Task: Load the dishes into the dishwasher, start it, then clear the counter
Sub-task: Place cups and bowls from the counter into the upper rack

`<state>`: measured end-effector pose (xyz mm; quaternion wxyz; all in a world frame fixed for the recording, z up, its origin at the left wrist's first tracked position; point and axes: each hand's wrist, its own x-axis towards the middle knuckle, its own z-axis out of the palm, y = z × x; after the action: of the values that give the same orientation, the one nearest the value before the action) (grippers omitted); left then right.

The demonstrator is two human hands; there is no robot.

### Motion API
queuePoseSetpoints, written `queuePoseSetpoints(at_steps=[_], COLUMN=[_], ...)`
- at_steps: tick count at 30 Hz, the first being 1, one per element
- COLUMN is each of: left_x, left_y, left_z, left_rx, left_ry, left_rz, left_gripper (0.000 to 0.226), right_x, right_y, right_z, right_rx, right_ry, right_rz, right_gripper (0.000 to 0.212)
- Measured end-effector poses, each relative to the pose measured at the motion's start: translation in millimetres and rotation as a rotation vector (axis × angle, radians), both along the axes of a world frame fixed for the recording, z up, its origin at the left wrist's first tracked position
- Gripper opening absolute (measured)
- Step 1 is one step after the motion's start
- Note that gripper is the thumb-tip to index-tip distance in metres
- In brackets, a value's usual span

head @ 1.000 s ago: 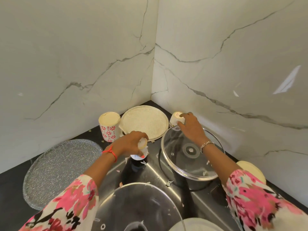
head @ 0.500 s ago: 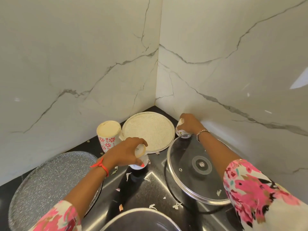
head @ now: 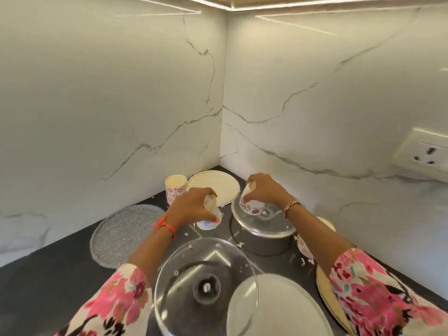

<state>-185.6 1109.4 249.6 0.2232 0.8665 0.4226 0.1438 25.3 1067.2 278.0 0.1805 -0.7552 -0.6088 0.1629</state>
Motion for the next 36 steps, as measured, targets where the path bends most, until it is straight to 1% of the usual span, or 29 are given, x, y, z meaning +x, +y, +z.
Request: queuePoseSetpoints(at_steps=[4, 8, 11, 15, 17, 20, 24, 25, 28, 31, 33, 36], left_x=[-11, -25, -37, -59, -75, -100, -144, -154, -194, -224, -242, -261], left_y=[-68, -129, -174, -231, -264, -313, -386, -401, -456, -512, -548, -591], left_z=[12, -2, -17, -41, -52, -69, -96, -103, -121, -142, -155, -173], left_rx=[-0.005, -0.044, -0.042, -0.045, -0.058, -0.078, -0.083, -0.09, -0.141, -0.181, -0.208, -0.223], left_ry=[-0.017, -0.013, -0.016, 0.011, 0.039, 0.03, 0.012, 0.007, 0.022, 0.078, 0.106, 0.115], left_rz=[-0.022, -0.016, -0.016, -0.002, 0.01, 0.014, -0.053, -0.066, -0.102, -0.156, -0.199, -0.227], left_gripper=[0.057, 0.067, 0.053, 0.054, 0.055, 0.052, 0.048, 0.049, 0.057, 0.057, 0.055, 0.052], right_x=[-25, -45, -61, -87, -106, -137, -188, -200, -244, -281, -302, -324], right_y=[-78, -142, -185, -239, -274, -328, -413, -431, -498, -564, -606, -667], right_z=[-4, -23, -39, -67, -79, -95, -123, -130, -154, -179, -192, -206], right_rx=[-0.014, -0.062, -0.079, -0.105, -0.101, -0.095, -0.089, -0.093, -0.168, -0.237, -0.272, -0.301], right_ry=[-0.035, -0.053, -0.059, -0.078, -0.065, -0.052, -0.027, -0.034, -0.024, 0.058, 0.101, 0.108], right_rz=[0.037, 0.069, 0.074, 0.07, 0.048, 0.01, -0.082, -0.11, -0.187, -0.24, -0.285, -0.38], right_gripper=[0.058, 0.055, 0.052, 0.055, 0.053, 0.053, 0.041, 0.041, 0.047, 0.052, 0.051, 0.046])
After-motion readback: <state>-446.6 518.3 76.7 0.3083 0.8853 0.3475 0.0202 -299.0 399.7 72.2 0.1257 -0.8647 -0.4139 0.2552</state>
